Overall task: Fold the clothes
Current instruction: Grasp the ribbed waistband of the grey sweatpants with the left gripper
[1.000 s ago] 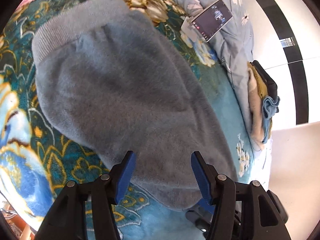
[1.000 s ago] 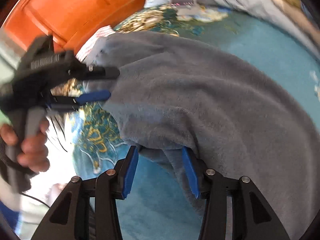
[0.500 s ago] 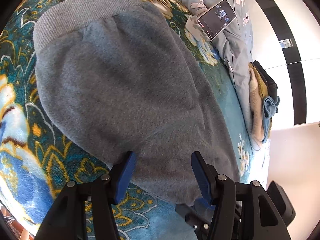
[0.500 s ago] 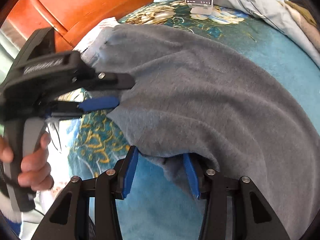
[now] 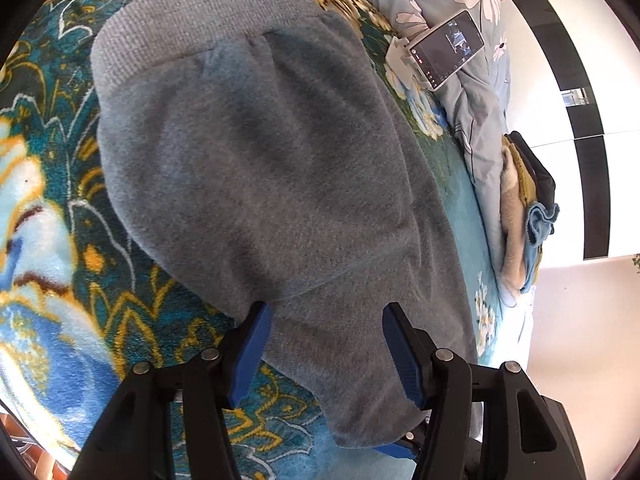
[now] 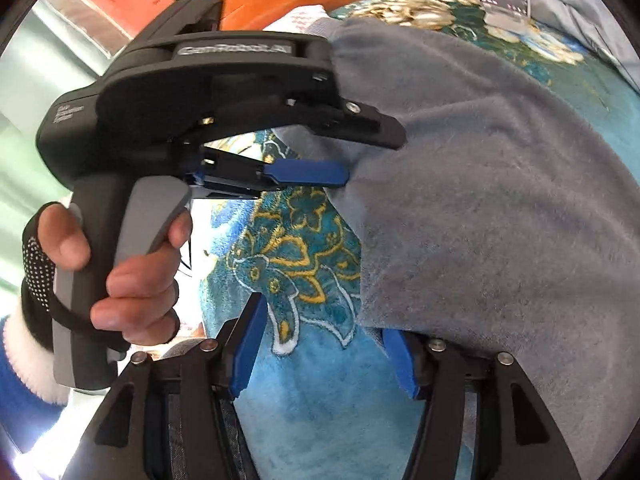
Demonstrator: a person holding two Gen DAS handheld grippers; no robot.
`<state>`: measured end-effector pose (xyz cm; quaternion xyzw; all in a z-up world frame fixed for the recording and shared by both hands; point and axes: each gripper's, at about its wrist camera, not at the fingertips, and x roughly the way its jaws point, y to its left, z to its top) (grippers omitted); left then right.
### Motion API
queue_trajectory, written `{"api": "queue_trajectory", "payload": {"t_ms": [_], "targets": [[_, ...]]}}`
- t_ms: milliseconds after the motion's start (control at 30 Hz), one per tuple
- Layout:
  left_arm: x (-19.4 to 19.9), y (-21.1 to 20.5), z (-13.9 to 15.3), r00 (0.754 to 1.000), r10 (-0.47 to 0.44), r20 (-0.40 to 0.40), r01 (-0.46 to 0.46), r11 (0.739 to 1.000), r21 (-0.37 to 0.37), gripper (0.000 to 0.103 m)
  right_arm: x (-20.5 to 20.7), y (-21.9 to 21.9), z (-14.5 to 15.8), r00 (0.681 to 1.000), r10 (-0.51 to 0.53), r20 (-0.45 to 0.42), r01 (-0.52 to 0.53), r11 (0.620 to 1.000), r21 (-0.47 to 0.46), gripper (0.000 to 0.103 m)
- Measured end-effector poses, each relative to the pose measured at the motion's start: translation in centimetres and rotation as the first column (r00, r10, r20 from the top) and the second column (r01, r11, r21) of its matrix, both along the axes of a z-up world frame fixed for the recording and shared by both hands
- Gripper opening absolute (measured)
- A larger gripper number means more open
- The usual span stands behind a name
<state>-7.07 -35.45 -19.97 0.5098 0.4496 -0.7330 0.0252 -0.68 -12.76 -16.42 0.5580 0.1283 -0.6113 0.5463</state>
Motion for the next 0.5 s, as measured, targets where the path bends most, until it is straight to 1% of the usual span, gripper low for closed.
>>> {"api": "queue_trajectory", "payload": {"t_ms": [133, 300, 400, 500], "targets": [[0.5, -0.3, 0.1, 1.0, 0.015, -0.003, -0.015, 1.0, 0.008, 0.062, 0.1, 0.4, -0.2, 0.999, 0.032, 0.023, -0.032, 0.999, 0.014, 0.059], [1.6, -0.9, 1.0, 1.0, 0.026, -0.014, -0.026, 0.999, -0.02, 0.062, 0.4, 0.9, -0.6, 0.998, 0.05, 0.041, -0.05, 0.999, 0.018, 0.061], [2.3, -2.0, 1.4, 0.998, 0.056, -0.016, -0.057, 0.998, -0.025, 0.062, 0.4, 1.0, -0.7, 0.998, 0.046, 0.046, -0.047, 0.999, 0.016, 0.062], [3.6, -3.9, 2.1, 0.993, 0.114, -0.025, -0.115, 0.992, -0.055, 0.062, 0.2, 1.6, -0.3, 0.999, 0.03, 0.035, -0.031, 0.999, 0.012, 0.062]]}}
